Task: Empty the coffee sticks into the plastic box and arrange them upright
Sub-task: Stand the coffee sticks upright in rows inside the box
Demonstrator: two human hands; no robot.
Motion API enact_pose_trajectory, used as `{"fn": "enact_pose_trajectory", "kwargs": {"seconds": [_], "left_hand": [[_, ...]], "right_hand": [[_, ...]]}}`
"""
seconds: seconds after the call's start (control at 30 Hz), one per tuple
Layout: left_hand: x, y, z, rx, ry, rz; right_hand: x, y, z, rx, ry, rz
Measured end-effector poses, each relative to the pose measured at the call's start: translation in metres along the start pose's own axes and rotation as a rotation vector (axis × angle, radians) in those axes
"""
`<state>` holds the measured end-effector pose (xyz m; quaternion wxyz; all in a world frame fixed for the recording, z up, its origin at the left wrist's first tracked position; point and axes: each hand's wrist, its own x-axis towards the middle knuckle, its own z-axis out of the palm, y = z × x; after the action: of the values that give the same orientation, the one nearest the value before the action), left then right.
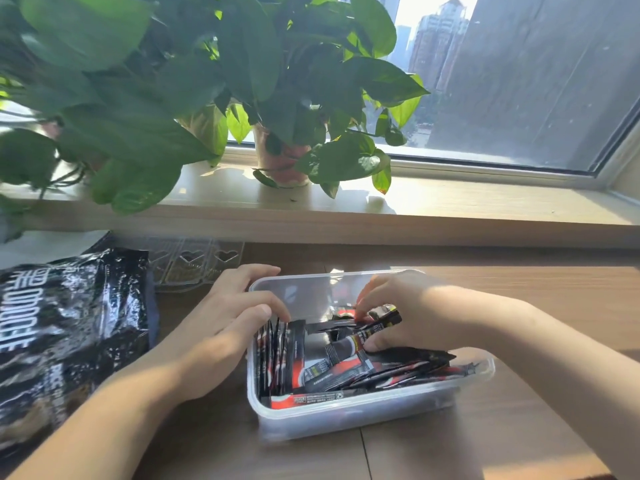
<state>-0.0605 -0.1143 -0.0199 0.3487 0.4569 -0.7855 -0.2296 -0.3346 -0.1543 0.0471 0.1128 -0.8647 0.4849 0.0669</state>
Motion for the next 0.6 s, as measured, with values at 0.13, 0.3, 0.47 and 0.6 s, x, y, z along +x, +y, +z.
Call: {"fn": "enact_pose_trajectory", "kwargs": {"seconds": [0.13, 0.3, 0.47, 0.6], "left_hand": [[-0.001, 0.001, -0.001, -0.009, 0.001, 0.008], [-0.001, 0.000, -0.001, 0.015, -0.001, 0.015], [-0.001, 0.000, -0.001, 0.029, -0.007, 0.009], [-0.001, -0.001, -0.001, 0.038, -0.011, 0.013]], "right_hand": [[0.000, 0.000, -0.004, 0.025, 0.084, -0.015], [0.004, -0.001, -0.008, -0.035, 0.004, -0.020], [-0.001, -0.001, -0.009, -0.007, -0.025, 0.008], [-0.006, -0.003, -0.013, -0.044, -0.105, 0.033]]}}
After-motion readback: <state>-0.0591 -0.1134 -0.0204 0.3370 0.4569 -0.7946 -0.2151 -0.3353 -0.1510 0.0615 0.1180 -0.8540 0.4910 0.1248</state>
